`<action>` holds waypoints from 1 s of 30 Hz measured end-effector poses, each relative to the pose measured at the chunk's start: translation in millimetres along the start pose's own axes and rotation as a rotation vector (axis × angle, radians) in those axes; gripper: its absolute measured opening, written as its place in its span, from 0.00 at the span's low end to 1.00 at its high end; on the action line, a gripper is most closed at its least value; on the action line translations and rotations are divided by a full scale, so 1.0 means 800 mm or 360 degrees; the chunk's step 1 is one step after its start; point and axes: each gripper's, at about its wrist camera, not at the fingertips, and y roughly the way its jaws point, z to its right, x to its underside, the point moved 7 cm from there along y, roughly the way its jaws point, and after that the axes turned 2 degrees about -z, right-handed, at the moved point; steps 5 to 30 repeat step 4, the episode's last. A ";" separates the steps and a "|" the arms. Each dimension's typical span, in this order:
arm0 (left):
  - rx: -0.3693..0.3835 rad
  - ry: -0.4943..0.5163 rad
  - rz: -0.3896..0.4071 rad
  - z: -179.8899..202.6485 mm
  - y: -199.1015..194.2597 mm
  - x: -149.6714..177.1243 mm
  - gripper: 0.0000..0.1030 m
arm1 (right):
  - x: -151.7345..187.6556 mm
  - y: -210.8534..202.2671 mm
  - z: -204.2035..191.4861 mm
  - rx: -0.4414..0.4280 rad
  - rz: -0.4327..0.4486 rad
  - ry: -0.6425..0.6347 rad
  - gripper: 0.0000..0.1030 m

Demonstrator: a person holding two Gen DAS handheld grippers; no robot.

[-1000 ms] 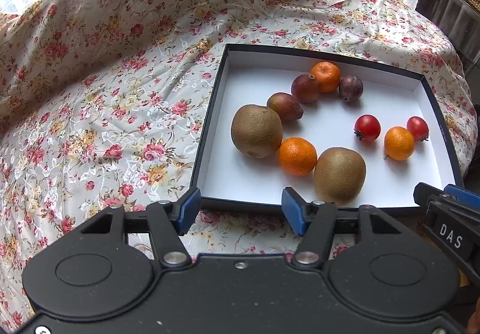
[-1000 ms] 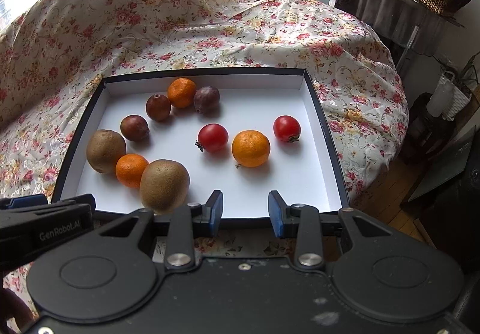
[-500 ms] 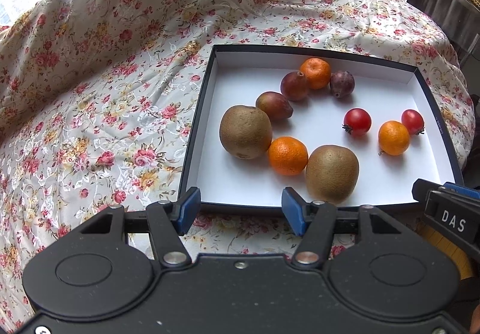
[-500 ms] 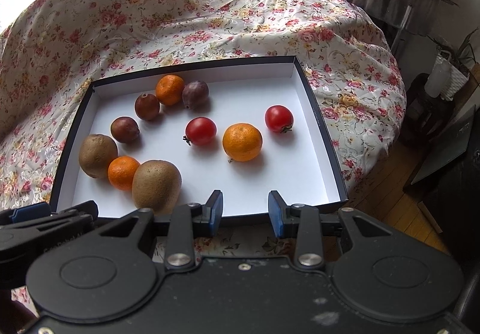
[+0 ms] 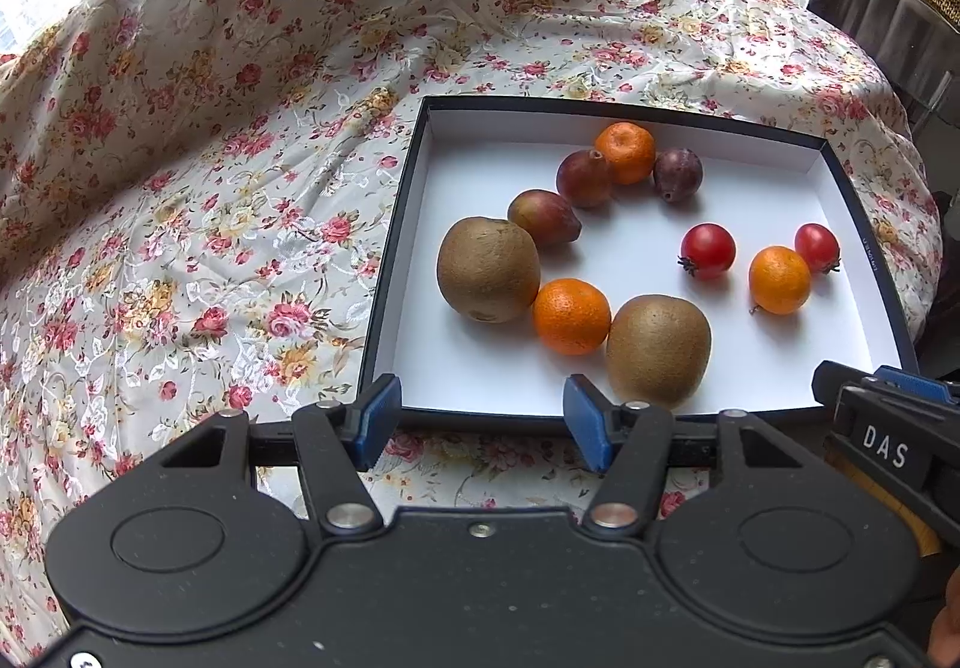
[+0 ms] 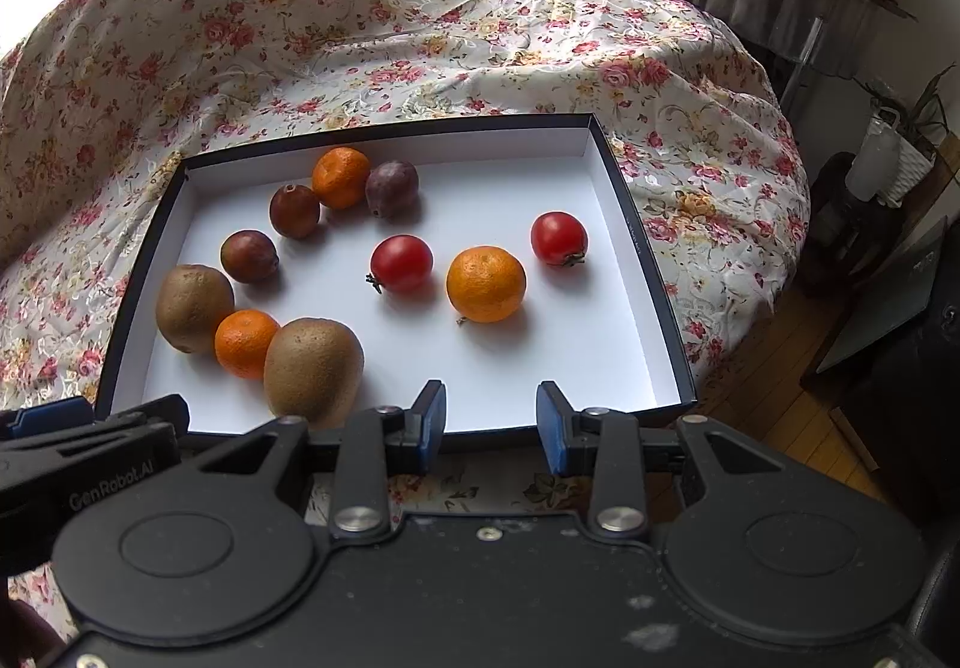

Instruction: Organize fruits

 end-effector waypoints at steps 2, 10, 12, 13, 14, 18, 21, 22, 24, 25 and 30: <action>-0.0002 0.0004 0.0006 0.001 -0.001 0.000 0.62 | 0.000 0.000 0.000 0.0003 0.0000 0.0004 0.35; -0.0017 0.0010 0.0020 0.000 -0.002 0.000 0.62 | 0.000 0.001 0.000 0.0003 -0.0003 0.0005 0.35; -0.0017 0.0010 0.0020 0.000 -0.002 0.000 0.62 | 0.000 0.001 0.000 0.0003 -0.0003 0.0005 0.35; -0.0017 0.0010 0.0020 0.000 -0.002 0.000 0.62 | 0.000 0.001 0.000 0.0003 -0.0003 0.0005 0.35; -0.0017 0.0010 0.0020 0.000 -0.002 0.000 0.62 | 0.000 0.001 0.000 0.0003 -0.0003 0.0005 0.35; -0.0017 0.0010 0.0020 0.000 -0.002 0.000 0.62 | 0.000 0.001 0.000 0.0003 -0.0003 0.0005 0.35; -0.0017 0.0010 0.0020 0.000 -0.002 0.000 0.62 | 0.000 0.001 0.000 0.0003 -0.0003 0.0005 0.35; -0.0017 0.0010 0.0020 0.000 -0.002 0.000 0.62 | 0.000 0.001 0.000 0.0003 -0.0003 0.0005 0.35; -0.0017 0.0010 0.0020 0.000 -0.002 0.000 0.62 | 0.000 0.001 0.000 0.0003 -0.0003 0.0005 0.35; -0.0017 0.0010 0.0020 0.000 -0.002 0.000 0.62 | 0.000 0.001 0.000 0.0003 -0.0003 0.0005 0.35; -0.0017 0.0010 0.0020 0.000 -0.002 0.000 0.62 | 0.000 0.001 0.000 0.0003 -0.0003 0.0005 0.35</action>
